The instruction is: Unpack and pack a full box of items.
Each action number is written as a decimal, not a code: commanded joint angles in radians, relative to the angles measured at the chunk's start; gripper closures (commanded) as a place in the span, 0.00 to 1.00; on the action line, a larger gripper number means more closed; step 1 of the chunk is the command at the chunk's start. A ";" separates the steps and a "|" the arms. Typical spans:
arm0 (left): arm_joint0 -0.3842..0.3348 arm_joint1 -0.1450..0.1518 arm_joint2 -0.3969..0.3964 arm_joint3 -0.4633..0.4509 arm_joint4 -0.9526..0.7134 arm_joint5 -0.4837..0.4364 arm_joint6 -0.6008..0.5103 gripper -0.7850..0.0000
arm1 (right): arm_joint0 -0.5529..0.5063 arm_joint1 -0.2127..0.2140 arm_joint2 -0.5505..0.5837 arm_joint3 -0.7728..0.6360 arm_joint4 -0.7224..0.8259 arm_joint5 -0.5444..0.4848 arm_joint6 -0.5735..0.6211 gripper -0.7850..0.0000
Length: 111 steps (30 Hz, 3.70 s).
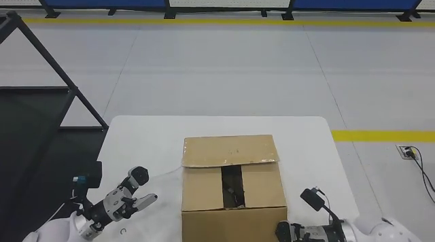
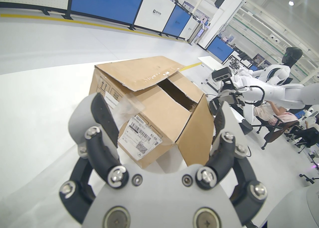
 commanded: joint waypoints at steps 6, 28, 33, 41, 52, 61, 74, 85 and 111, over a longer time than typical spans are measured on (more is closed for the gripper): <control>0.000 0.000 0.000 0.000 0.000 0.000 0.000 0.00 | 0.060 0.007 -0.098 0.015 0.006 -0.032 -0.032 0.00; 0.000 0.000 0.000 0.000 0.000 0.000 0.000 0.00 | 0.273 0.084 -0.172 0.035 0.440 -0.013 -0.013 0.00; 0.000 0.000 0.000 0.000 0.000 0.000 0.000 0.00 | 0.356 0.029 -0.199 0.202 0.620 0.136 0.022 0.00; 0.000 0.000 0.000 0.000 0.000 0.000 0.000 0.00 | 0.372 0.022 -0.205 0.225 0.601 0.155 0.021 0.00; 0.014 0.002 0.005 -0.025 0.011 0.015 0.022 0.00 | 0.411 -0.039 -0.257 0.231 0.522 0.421 -0.131 0.00; 0.016 0.008 0.008 -0.021 0.020 0.017 0.033 0.00 | 0.450 -0.106 -0.266 0.285 0.532 0.398 -0.152 0.00; 0.049 0.016 -0.011 -0.028 0.027 0.015 0.072 0.00 | 0.509 -0.198 -0.258 0.275 0.411 0.267 -0.381 0.00; 0.087 0.018 -0.038 -0.044 0.046 0.012 0.112 0.00 | 0.551 -0.239 -0.267 0.274 0.339 0.280 -0.476 0.00; 0.087 0.018 -0.038 -0.044 0.046 0.012 0.112 0.00 | 0.713 -0.441 -0.374 0.535 0.290 0.525 -0.809 0.00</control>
